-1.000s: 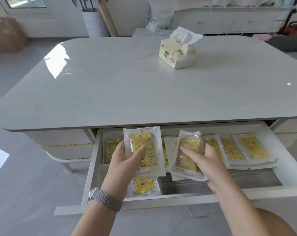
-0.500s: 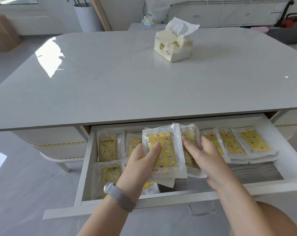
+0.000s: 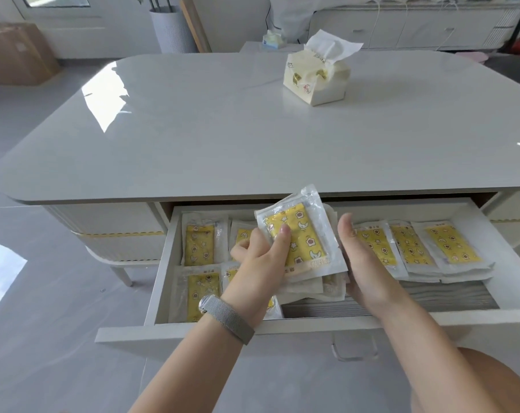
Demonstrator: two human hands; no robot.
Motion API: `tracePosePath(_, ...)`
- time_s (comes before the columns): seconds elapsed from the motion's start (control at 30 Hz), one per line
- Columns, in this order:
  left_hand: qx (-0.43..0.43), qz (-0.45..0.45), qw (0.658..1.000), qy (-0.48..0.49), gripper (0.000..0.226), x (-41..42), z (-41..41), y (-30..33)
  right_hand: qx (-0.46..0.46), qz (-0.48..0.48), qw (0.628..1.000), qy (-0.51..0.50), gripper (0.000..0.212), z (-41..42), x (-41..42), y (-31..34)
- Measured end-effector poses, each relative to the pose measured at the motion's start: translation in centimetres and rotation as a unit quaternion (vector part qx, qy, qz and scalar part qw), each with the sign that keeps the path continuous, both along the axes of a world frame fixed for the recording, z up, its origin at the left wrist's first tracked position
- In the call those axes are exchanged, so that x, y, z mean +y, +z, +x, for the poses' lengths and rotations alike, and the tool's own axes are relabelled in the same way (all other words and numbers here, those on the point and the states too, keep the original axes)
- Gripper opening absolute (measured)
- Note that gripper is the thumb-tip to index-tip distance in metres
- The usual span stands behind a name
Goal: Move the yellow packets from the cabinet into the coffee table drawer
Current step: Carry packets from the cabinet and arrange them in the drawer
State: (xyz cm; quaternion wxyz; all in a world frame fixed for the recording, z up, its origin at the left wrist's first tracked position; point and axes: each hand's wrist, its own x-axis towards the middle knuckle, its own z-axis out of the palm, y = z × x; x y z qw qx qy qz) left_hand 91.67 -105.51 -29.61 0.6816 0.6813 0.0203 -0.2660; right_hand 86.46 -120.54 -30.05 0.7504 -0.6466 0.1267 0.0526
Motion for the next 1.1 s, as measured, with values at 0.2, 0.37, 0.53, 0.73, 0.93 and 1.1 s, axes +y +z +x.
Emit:
tracePosePath(0.2, 0.044, -0.052, 0.996, -0.052, 0.045, 0.1, -0.3, 0.0, -0.01, 0.021, 0.999, 0.022, 0.062, 0.0, 0.2, 0.0)
tracePosePath(0.37, 0.107, -0.199, 0.974, -0.009, 0.071, 0.1, -0.7, 1.2, -0.02, 0.06, 0.998, -0.01, 0.031, 0.1, 0.3, 0.4)
tracePosePath(0.53, 0.046, -0.131, 0.988, -0.062, 0.033, 0.3, -0.4, 1.4, -0.007, 0.041, 0.999, -0.013, 0.025, 0.0, 0.4, 0.4)
tracePosePath(0.73, -0.029, -0.029, 0.993, -0.109, 0.07, -0.7, -1.1, 0.9, -0.027, 0.027, 0.999, 0.0, 0.029, -0.3, 0.4, 0.4)
tracePosePath(0.93, -0.035, -0.027, 0.992, -0.122, 0.054, -0.7, -1.4, 1.2, -0.083, -0.045, 0.996, 0.002, 0.061, -0.5, 0.5, 0.3)
tracePosePath(1.1, -0.068, -0.064, 0.989, -0.112, 0.052, 0.5, -1.1, 1.7, -0.09, -0.07, 0.993, 0.01, 0.046, -0.7, 0.9, 0.7)
